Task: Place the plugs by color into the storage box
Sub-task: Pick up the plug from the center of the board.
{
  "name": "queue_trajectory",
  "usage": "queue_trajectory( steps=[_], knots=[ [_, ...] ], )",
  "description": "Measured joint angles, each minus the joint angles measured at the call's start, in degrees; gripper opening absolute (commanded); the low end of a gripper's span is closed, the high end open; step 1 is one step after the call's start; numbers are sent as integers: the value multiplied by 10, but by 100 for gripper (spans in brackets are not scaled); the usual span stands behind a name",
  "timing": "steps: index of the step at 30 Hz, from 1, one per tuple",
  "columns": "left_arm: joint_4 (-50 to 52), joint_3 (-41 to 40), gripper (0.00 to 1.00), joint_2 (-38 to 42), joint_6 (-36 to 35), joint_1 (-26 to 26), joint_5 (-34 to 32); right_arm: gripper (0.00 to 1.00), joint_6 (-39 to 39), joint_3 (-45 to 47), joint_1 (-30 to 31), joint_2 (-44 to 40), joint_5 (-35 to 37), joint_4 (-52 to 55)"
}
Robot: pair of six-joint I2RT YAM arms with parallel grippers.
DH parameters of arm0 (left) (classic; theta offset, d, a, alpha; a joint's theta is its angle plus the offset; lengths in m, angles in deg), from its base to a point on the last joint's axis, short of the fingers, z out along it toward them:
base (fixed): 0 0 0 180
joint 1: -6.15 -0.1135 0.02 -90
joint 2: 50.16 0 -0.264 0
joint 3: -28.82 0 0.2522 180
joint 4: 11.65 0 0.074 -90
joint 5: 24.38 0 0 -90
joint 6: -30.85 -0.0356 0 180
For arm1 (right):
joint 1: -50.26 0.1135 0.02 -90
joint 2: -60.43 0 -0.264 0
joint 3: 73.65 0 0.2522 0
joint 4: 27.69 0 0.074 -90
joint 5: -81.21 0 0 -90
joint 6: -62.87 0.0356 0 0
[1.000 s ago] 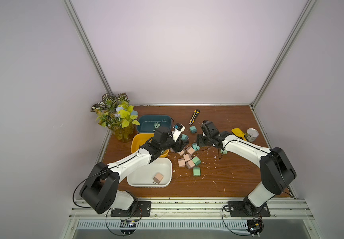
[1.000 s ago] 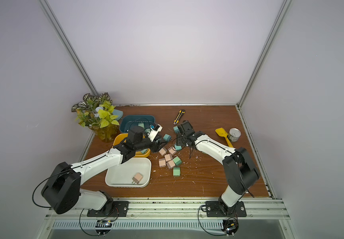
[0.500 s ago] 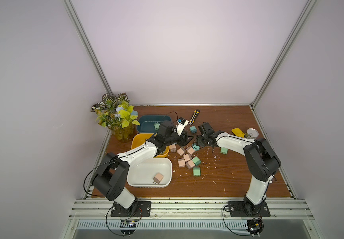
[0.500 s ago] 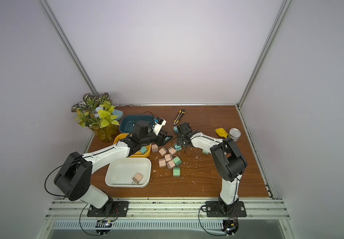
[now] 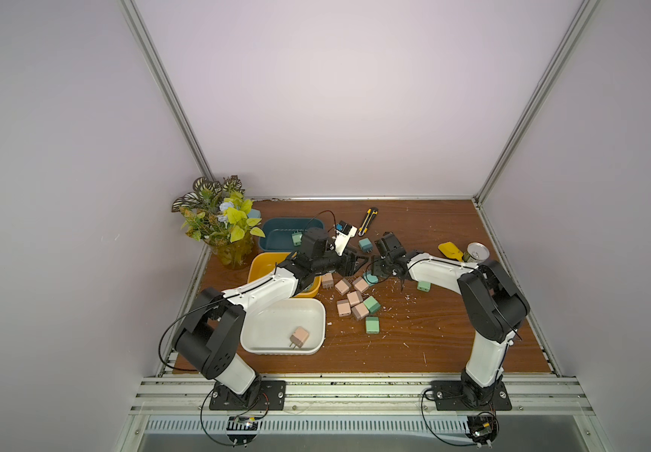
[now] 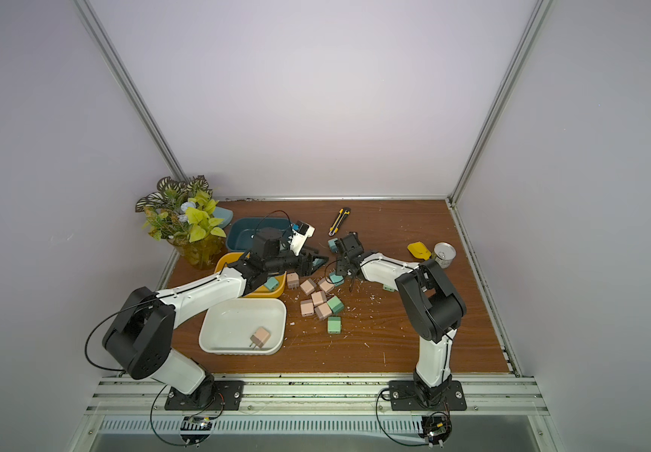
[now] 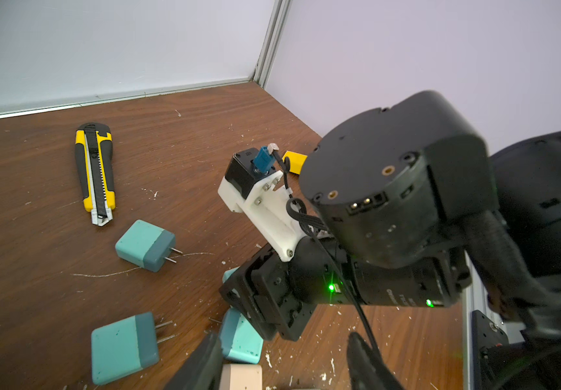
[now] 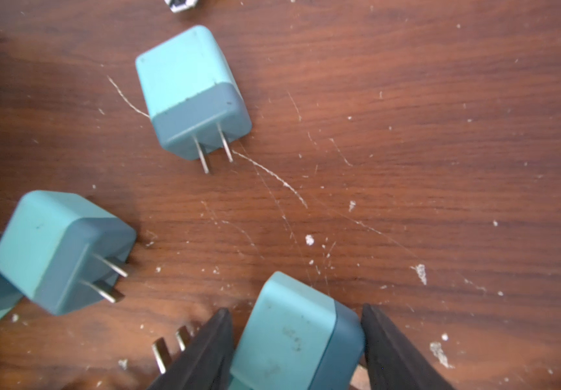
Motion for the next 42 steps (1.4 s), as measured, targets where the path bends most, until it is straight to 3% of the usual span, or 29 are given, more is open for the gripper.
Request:
queue_trajectory(
  steps=[6, 19, 29, 38, 42],
  knots=[
    [-1, 0, 61, -1, 12, 0, 14, 67, 0, 12, 0, 0, 0, -6],
    [-5, -8, 60, -1, 17, 0, 18, 51, -2, 16, 9, -8, 7, 12],
    [-4, -9, 60, 29, 12, 0, 10, 47, -5, 16, 26, -71, 31, 45],
    [9, -30, 60, 75, 0, 0, -24, 46, -4, 16, 46, -130, 6, 37],
    [44, -31, 60, 120, -13, 0, -73, 46, -4, 5, 79, -129, -19, 35]
  ],
)
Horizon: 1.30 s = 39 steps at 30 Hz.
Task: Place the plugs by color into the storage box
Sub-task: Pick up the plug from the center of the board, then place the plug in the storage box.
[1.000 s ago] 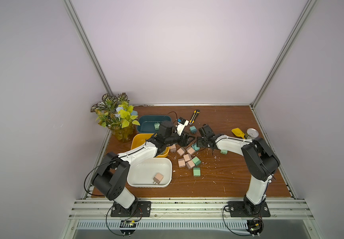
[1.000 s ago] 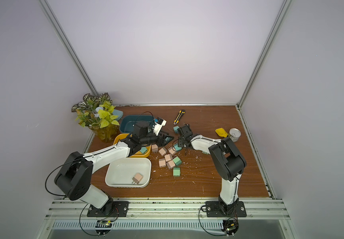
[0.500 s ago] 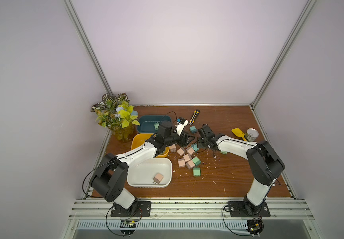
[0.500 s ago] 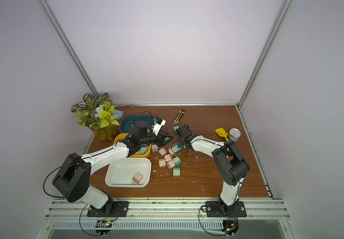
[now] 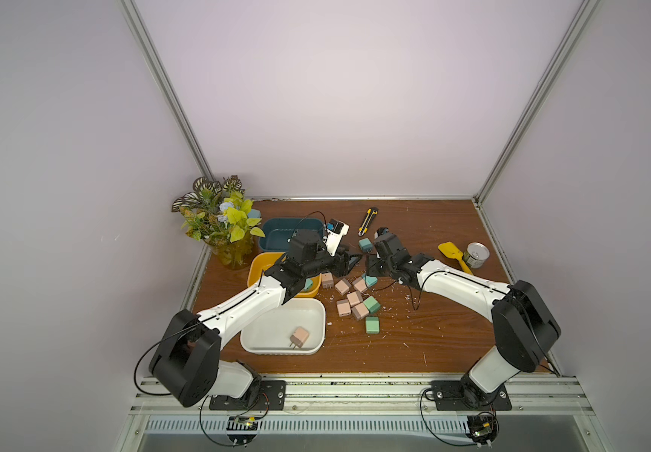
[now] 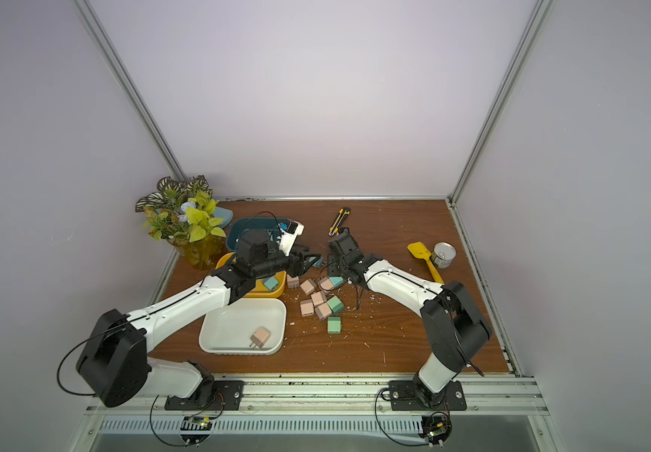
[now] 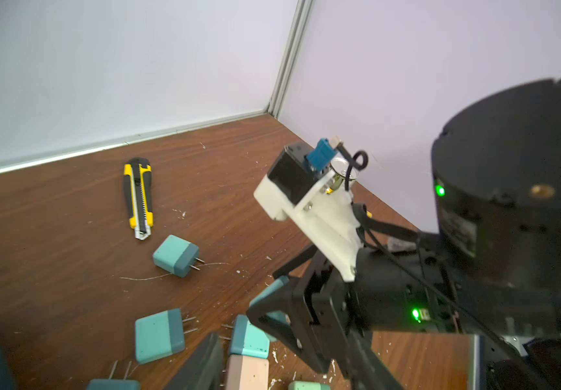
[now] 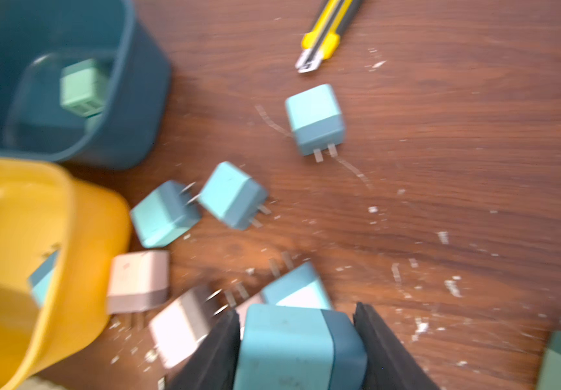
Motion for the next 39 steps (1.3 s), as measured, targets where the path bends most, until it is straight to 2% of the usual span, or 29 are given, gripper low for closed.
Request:
queue_trajectory(
  steps=[12, 16, 21, 26, 31, 39],
  knots=[
    [151, -87, 59, 260, -10, -15, -221, 46, -16, -155, 98, 110, -58, -8],
    [191, -127, 56, 297, 7, -58, -270, 46, -25, -223, 115, 172, -84, -7],
    [222, -172, 55, 316, 23, -82, -347, 46, -37, -325, 125, 250, -113, 5],
    [229, -184, 56, 342, 31, -112, -374, 46, -49, -438, 127, 328, -132, 30],
    [221, -184, 56, 337, 33, -137, -372, 49, -59, -539, 127, 399, -136, 61],
    [214, -184, 57, 327, 33, -140, -363, 54, -62, -578, 128, 436, -136, 83]
  ],
)
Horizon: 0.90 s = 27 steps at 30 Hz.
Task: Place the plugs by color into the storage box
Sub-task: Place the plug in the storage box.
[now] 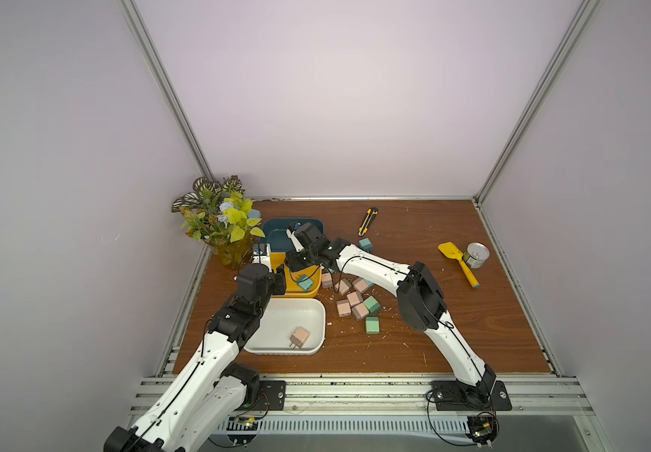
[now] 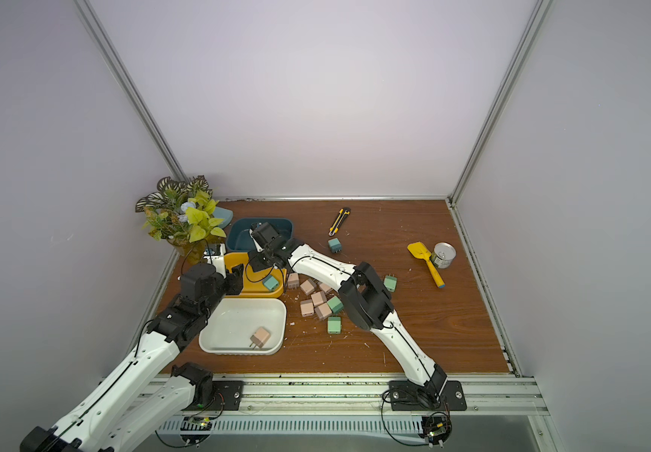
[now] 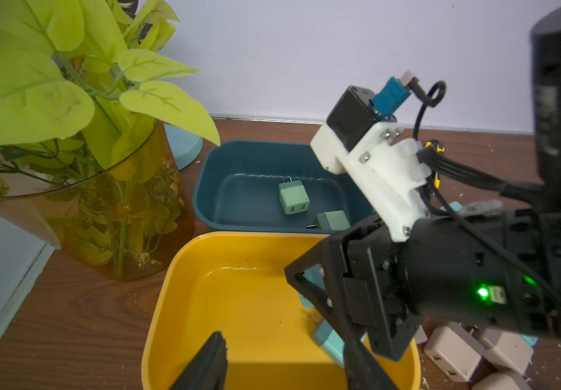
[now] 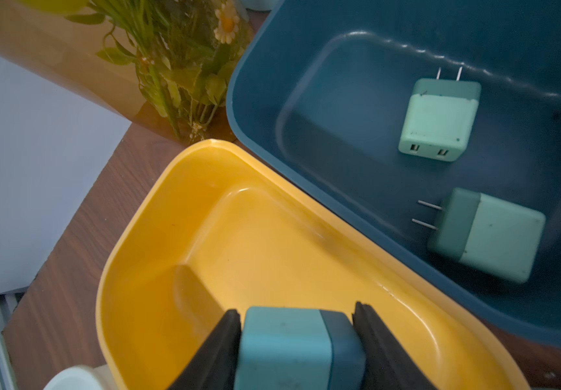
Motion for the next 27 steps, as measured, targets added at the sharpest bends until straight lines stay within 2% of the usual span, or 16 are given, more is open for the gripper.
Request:
queue_trajectory(
  steps=[5, 8, 12, 22, 27],
  knots=[
    [-1, 0, 57, 1, 0, 0, 0, 55, -3, -39, 0, 30, 3, 3],
    [-1, 0, 57, 1, 0, 0, 0, 66, -5, -75, 0, 58, 3, 13],
    [-1, 0, 57, 3, 0, 0, 0, 67, -8, -111, 0, 84, 2, 26],
    [-1, -1, 58, 6, 0, 0, 0, 67, -5, -109, 0, 81, 1, 31],
    [-1, -2, 58, 8, 0, 0, 2, 67, 3, -39, 1, 25, -6, 18]
  ],
)
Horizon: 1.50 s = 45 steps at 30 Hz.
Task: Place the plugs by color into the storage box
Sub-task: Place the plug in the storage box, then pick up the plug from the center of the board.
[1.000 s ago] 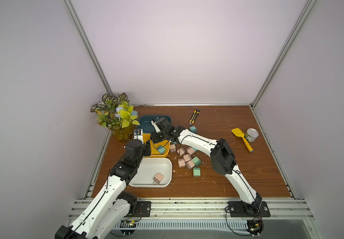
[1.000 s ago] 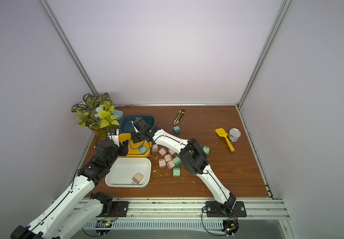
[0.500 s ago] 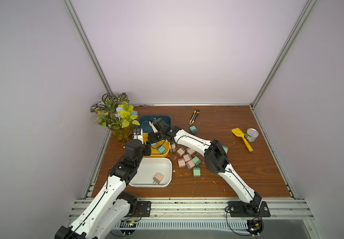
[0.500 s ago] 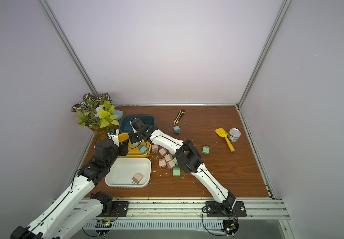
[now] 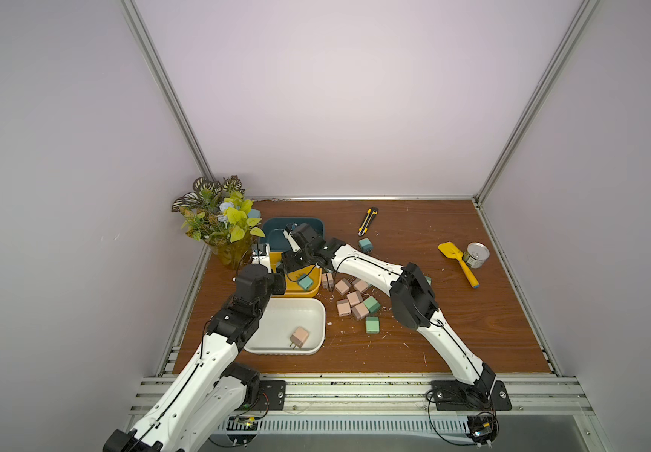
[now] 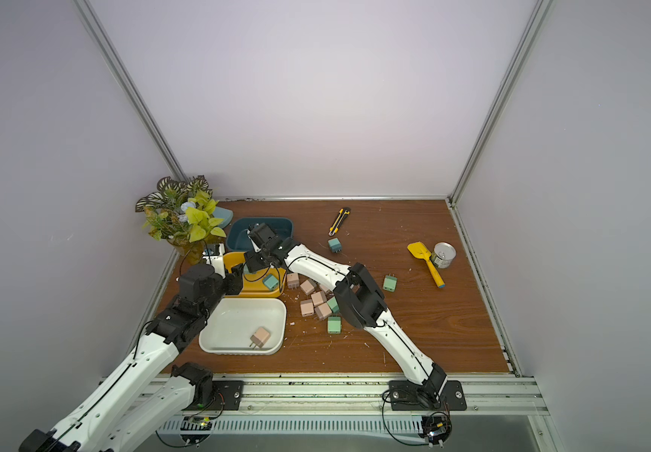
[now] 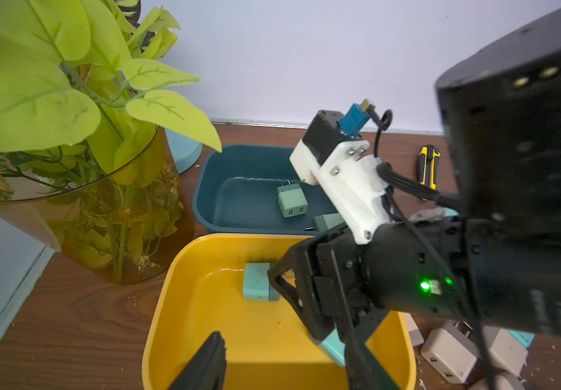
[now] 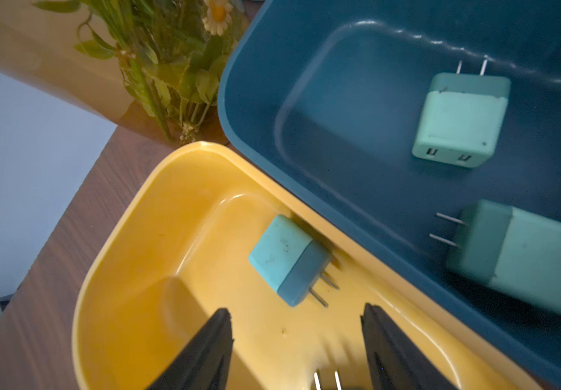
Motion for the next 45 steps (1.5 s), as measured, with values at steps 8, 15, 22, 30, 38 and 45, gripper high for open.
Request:
queue_trajectory(
  steps=[8, 15, 22, 30, 38, 45],
  knots=[
    [-2, 0, 58, 7, 0, 0, 0, 66, 15, 145, 0, -158, -5, -56],
    [-11, 0, 60, 4, -4, 0, 6, 65, 17, 301, 2, -303, 21, -106],
    [-28, 0, 62, -10, -19, 0, 31, 63, 22, 458, 2, -401, 56, -134],
    [-47, -1, 60, -63, -51, 0, 115, 58, 32, 603, 1, -506, 106, -144],
    [-51, 1, 60, -134, -56, 71, 140, 54, 40, 767, -3, -648, 146, -175],
    [-51, 47, 60, -239, -77, 167, 153, 54, 80, 924, -9, -773, 148, -196]
  ],
)
